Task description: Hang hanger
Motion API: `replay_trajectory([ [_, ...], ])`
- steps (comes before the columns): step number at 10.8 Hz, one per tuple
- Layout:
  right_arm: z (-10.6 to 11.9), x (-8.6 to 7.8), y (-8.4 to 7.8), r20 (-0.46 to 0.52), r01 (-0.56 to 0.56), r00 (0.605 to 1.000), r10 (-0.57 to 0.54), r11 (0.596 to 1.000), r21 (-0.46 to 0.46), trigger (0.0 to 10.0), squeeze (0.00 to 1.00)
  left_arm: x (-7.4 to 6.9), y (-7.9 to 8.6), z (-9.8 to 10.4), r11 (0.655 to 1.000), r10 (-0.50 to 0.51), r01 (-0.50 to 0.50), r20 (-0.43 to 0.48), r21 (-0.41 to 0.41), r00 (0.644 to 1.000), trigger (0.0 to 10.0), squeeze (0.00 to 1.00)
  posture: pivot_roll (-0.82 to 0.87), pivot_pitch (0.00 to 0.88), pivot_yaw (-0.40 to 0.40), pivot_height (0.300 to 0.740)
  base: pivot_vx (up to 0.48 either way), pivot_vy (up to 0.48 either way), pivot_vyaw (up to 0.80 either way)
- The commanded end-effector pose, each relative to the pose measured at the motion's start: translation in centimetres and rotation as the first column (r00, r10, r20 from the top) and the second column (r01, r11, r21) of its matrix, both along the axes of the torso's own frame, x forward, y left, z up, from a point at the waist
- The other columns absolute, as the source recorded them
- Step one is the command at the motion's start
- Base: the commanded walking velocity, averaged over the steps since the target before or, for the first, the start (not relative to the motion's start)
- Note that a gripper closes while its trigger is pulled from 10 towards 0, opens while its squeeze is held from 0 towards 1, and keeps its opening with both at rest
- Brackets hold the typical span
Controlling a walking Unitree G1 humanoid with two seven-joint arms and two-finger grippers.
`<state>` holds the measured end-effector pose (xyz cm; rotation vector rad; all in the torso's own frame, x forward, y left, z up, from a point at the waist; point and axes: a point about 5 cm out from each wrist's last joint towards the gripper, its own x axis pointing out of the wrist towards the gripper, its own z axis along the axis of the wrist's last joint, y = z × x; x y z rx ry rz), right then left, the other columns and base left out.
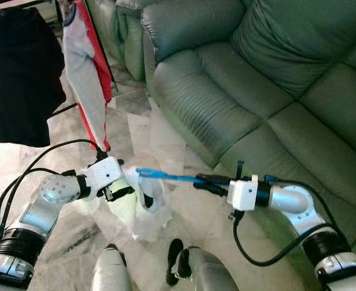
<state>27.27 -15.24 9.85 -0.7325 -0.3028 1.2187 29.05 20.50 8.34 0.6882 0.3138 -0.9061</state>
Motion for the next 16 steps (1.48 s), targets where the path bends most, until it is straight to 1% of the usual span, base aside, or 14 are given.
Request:
replay_trajectory([
  [1,0.9,0.0,0.0,0.045,-0.018,0.999,0.016,0.999,0.036,10.0,0.00,-0.1,-0.1,-0.4,1.000,-0.011,0.011,-0.011,0.002,1.000,10.0,0.00,0.03,0.185,-0.138,0.740,0.000,0.000,0.00],
  [2,0.8,-0.1,-0.1,0.043,-0.022,0.999,0.021,0.999,0.030,10.0,0.00,0.0,0.0,-0.5,1.000,-0.016,0.016,-0.015,-0.007,1.000,1.3,0.00,0.03,0.183,-0.137,0.740,0.000,0.000,0.00],
  [3,0.6,-0.2,-0.3,0.041,-0.023,0.999,0.022,1.000,0.016,10.0,0.00,0.1,0.3,-0.2,1.000,-0.021,0.021,-0.016,-0.007,1.000,0.0,0.00,0.03,0.184,-0.137,0.740,0.000,0.000,0.00],
  [4,0.3,-0.4,-0.4,0.040,-0.025,0.999,0.024,1.000,0.003,10.0,0.00,0.3,0.8,0.3,1.000,-0.021,0.021,-0.012,0.003,1.000,0.0,0.00,0.03,0.184,-0.137,0.740,0.000,0.000,0.00],
  [6,0.0,-0.5,-0.2,0.035,-0.025,0.999,0.025,1.000,0.005,10.0,0.00,0.8,1.5,1.0,1.000,-0.020,0.021,-0.006,0.011,1.000,0.0,0.00,0.04,0.186,-0.132,0.740,0.000,0.000,0.00],
  [8,-0.2,-0.6,-0.1,0.032,-0.030,0.999,0.029,1.000,0.005,10.0,0.00,0.6,1.4,1.1,0.999,-0.050,0.050,-0.035,0.010,0.998,0.0,0.00,0.04,0.186,-0.131,0.740,0.000,0.000,0.00],
  [10,-0.4,-0.7,-0.2,0.030,-0.030,0.999,0.030,1.000,-0.003,10.0,0.00,0.4,1.6,1.1,0.997,-0.074,0.076,-0.064,0.029,0.995,0.0,0.00,0.04,0.186,-0.130,0.740,0.000,0.000,0.00],
  [11,-0.6,-0.8,-0.3,0.026,-0.030,0.999,0.031,0.999,-0.013,10.0,0.00,0.2,1.9,1.2,0.994,-0.097,0.102,-0.087,0.049,0.991,0.0,0.00,0.04,0.188,-0.128,0.740,0.000,0.000,0.00],
  [13,-1.0,-1.0,-0.3,0.020,-0.033,0.999,0.033,0.999,-0.024,10.0,0.00,0.1,2.5,1.8,0.991,-0.110,0.118,-0.112,0.067,0.988,0.0,0.00,0.05,0.191,-0.124,0.740,0.000,0.000,0.00],
  [15,-1.2,-1.0,-0.1,0.019,-0.031,0.999,0.032,0.999,-0.021,10.0,0.00,0.2,2.6,2.2,0.990,-0.118,0.127,-0.124,0.069,0.985,0.0,0.00,0.05,0.192,-0.118,0.740,0.000,0.000,0.00],
  [16,-1.2,-1.0,-0.1,0.021,-0.029,0.999,0.029,0.999,-0.020,10.0,0.00,0.3,2.5,2.4,0.991,-0.117,0.125,-0.127,0.051,0.985,0.0,0.00,0.05,0.193,-0.118,0.740,0.000,0.000,0.00],
])
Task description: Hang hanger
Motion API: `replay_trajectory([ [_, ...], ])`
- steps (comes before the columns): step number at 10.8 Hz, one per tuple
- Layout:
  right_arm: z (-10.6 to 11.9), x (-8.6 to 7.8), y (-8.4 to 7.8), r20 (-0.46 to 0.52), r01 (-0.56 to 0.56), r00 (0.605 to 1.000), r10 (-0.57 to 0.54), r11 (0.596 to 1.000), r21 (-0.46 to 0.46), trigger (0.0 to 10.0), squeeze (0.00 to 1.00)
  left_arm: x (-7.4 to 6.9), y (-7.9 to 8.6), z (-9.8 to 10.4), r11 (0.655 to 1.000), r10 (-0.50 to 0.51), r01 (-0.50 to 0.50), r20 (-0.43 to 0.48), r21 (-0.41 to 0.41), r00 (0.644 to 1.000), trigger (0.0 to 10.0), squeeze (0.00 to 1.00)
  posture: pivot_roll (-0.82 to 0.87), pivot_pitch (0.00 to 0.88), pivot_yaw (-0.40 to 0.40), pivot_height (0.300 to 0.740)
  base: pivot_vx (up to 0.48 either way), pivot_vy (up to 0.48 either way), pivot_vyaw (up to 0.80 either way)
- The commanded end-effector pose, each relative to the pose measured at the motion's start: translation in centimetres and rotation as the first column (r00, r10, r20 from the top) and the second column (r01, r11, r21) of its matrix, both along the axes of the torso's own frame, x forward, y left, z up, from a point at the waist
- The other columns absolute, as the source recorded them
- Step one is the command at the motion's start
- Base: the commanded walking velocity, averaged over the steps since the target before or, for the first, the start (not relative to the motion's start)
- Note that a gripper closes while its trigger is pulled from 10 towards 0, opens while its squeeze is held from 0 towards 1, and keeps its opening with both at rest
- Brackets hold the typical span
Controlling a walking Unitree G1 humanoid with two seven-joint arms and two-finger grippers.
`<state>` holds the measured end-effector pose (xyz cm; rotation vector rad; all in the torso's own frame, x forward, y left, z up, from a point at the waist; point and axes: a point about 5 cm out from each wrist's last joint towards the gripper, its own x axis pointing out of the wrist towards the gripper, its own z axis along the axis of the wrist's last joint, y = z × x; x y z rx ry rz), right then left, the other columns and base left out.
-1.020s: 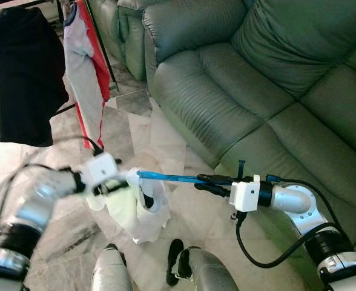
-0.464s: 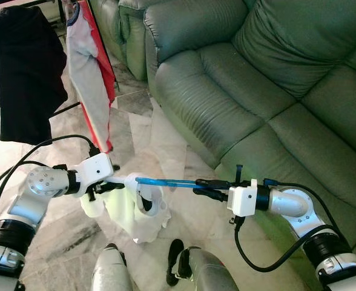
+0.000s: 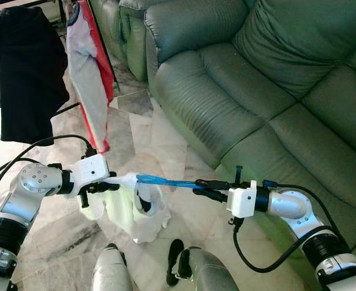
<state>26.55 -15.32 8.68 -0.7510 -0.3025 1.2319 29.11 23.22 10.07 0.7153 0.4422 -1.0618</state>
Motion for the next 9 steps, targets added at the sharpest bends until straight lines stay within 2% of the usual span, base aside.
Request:
replay_trajectory([
  [1,0.0,-0.2,0.0,0.015,-0.015,1.000,0.015,1.000,-0.001,10.0,0.00,0.3,-0.4,0.7,1.000,-0.006,0.007,0.021,-0.026,1.000,0.0,0.00,0.05,0.193,-0.118,0.740,0.000,0.000,0.00],
  [4,0.2,0.1,0.2,0.024,-0.011,1.000,0.011,1.000,0.005,10.0,0.00,-0.2,-1.6,0.5,0.994,-0.031,0.032,0.006,-0.108,0.999,0.0,0.00,0.05,0.189,-0.123,0.740,0.000,0.000,0.00],
  [5,0.1,0.2,0.1,-0.008,-0.009,1.000,0.009,1.000,0.003,10.0,0.00,-0.2,-1.7,0.2,0.994,-0.032,0.033,0.014,-0.101,0.999,0.0,0.00,0.05,0.184,-0.122,0.740,0.000,0.000,0.00],
  [6,0.3,0.7,-0.1,-0.063,0.003,0.998,-0.002,1.000,0.007,10.0,1.00,-0.3,-1.7,-0.2,0.994,-0.018,0.021,0.026,-0.110,0.999,0.0,0.00,0.05,0.182,-0.120,0.740,0.000,0.000,0.00],
  [8,1.4,2.2,-1.3,-0.089,0.019,0.996,-0.024,0.998,-0.055,10.0,1.00,-0.6,-1.3,-1.0,0.994,0.000,0.001,0.007,-0.105,1.000,0.0,0.00,0.05,0.169,-0.114,0.740,0.000,0.000,0.00],
  [9,3.6,4.1,-2.4,-0.034,0.098,0.994,-0.099,0.994,-0.038,10.0,1.00,-0.7,-1.3,-1.2,0.992,0.012,-0.012,-0.006,-0.125,1.000,0.0,0.00,0.05,0.164,-0.110,0.740,0.000,0.000,0.00],
])
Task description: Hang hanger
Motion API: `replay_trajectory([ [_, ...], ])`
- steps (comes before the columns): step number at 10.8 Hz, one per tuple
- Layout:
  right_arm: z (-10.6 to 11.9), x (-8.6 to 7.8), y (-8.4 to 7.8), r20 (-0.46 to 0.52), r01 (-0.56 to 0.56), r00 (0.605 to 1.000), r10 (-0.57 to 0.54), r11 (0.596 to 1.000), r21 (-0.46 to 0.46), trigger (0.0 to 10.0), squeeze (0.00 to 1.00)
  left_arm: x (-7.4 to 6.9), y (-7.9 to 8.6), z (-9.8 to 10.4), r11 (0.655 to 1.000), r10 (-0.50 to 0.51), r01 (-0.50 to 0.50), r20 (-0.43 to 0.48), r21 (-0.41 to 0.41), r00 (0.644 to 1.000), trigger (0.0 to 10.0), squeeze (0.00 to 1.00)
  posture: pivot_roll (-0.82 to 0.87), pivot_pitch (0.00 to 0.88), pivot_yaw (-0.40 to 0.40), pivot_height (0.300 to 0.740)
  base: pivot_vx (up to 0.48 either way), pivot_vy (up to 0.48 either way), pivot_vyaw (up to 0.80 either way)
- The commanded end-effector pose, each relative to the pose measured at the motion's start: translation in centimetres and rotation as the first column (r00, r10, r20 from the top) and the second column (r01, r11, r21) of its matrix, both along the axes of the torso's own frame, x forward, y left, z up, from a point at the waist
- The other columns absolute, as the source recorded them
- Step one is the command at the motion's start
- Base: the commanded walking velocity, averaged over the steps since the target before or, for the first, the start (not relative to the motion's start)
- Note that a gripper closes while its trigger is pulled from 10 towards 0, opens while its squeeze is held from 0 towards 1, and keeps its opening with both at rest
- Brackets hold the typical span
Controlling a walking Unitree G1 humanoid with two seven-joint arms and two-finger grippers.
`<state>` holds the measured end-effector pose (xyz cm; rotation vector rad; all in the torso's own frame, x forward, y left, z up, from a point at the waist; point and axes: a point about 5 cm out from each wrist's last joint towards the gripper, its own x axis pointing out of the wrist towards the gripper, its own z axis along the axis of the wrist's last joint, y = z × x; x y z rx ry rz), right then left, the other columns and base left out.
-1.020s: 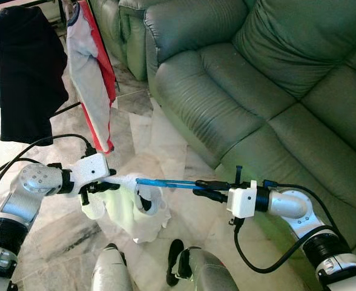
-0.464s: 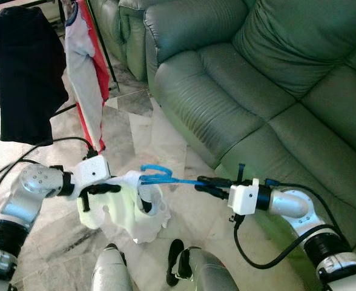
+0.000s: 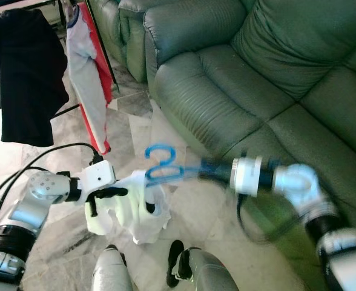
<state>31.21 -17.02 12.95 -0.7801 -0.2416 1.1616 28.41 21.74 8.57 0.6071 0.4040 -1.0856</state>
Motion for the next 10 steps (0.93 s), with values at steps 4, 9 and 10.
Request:
replay_trajectory([
  [4,5.6,2.9,-4.8,0.111,0.262,0.953,-0.283,0.950,0.171,10.0,1.00,0.0,0.5,-0.6,0.977,0.148,-0.147,-0.005,-0.153,0.989,0.0,0.00,0.05,0.153,-0.097,0.740,0.000,0.000,0.00],
  [9,0.4,1.0,-8.9,-0.103,0.699,0.633,-0.767,0.509,0.502,10.0,1.00,2.4,-2.6,4.5,0.772,0.368,-0.282,0.039,-0.569,0.929,0.0,0.00,0.07,0.183,-0.069,0.740,0.000,0.000,0.00],
  [10,-1.7,0.6,-7.0,-0.194,0.717,0.638,-0.745,0.484,0.501,10.0,1.00,2.3,-4.3,6.3,0.802,0.272,-0.174,0.090,-0.571,0.958,0.0,0.00,0.08,0.185,-0.062,0.740,0.000,0.000,0.00],
])
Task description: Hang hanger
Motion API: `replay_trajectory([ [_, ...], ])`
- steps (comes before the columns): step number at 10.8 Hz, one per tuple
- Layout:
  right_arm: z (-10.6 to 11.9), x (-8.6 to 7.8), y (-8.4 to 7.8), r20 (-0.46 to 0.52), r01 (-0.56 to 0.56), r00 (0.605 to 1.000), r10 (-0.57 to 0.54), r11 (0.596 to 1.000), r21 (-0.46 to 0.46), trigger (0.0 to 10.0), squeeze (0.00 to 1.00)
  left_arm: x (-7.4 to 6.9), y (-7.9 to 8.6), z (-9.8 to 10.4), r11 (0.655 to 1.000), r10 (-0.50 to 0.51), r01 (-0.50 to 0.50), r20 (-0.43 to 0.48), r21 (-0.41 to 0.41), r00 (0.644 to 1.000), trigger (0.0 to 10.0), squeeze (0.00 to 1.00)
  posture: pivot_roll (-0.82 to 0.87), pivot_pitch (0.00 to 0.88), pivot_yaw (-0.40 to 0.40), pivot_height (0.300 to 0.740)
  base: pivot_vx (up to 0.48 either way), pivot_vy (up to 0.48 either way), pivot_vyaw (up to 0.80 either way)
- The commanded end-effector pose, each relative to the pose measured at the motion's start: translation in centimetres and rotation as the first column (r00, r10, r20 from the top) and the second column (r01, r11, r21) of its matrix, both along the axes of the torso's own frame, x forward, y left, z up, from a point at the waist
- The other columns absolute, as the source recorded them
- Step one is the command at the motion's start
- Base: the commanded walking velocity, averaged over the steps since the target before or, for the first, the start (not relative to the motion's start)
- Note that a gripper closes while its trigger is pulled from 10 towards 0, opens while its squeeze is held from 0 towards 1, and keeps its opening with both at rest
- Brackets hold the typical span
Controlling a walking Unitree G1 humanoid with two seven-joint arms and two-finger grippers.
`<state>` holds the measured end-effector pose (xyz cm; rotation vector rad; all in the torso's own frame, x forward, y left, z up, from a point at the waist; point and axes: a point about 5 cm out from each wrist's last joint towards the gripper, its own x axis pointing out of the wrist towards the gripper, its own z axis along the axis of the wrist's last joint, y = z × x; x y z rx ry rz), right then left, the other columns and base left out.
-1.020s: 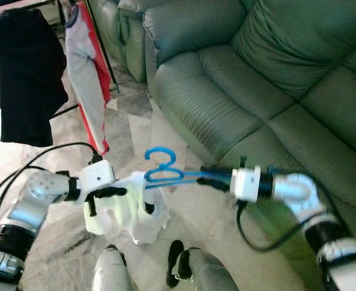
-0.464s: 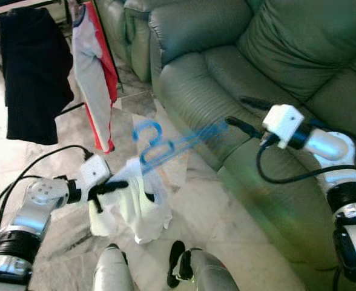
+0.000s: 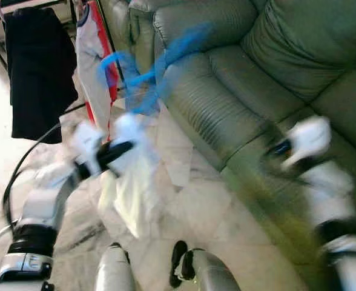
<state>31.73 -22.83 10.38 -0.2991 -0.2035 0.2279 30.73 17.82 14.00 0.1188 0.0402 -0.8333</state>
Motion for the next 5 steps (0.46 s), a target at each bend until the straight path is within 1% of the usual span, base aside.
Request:
replay_trajectory([
  [1,-0.6,0.1,0.9,-0.038,-0.019,0.999,0.019,1.000,0.020,10.0,1.00,-0.3,-1.5,2.5,0.993,-0.114,0.114,0.082,0.004,0.990,0.0,0.00,0.08,0.186,-0.054,0.740,0.000,0.000,0.00],
  [2,-1.0,0.3,2.5,-0.072,-0.074,0.994,0.080,0.994,0.074,10.0,1.00,-0.3,-2.3,3.9,0.985,-0.174,0.172,0.110,0.019,0.979,0.0,0.00,0.09,0.186,-0.050,0.740,0.000,0.000,0.00],
  [3,-1.2,0.7,4.4,-0.107,-0.156,0.979,0.172,0.977,0.145,10.0,1.00,-0.4,-3.1,5.4,0.972,-0.234,0.229,0.138,0.049,0.962,0.0,0.00,0.10,0.182,-0.044,0.740,0.000,0.000,0.00],
  [4,-1.1,0.7,5.0,-0.104,-0.188,0.974,0.203,0.973,0.137,10.0,1.00,-0.5,-3.5,6.0,0.966,-0.257,0.251,0.148,0.060,0.955,0.0,0.00,0.10,0.181,-0.041,0.740,0.000,0.000,0.00],
  [5,-1.0,0.9,6.0,-0.117,-0.265,0.950,0.289,0.945,0.190,10.0,1.00,-0.9,-4.4,6.9,0.950,-0.309,0.298,0.155,0.091,0.938,0.0,0.00,0.10,0.180,-0.038,0.740,0.000,0.000,0.00],
])
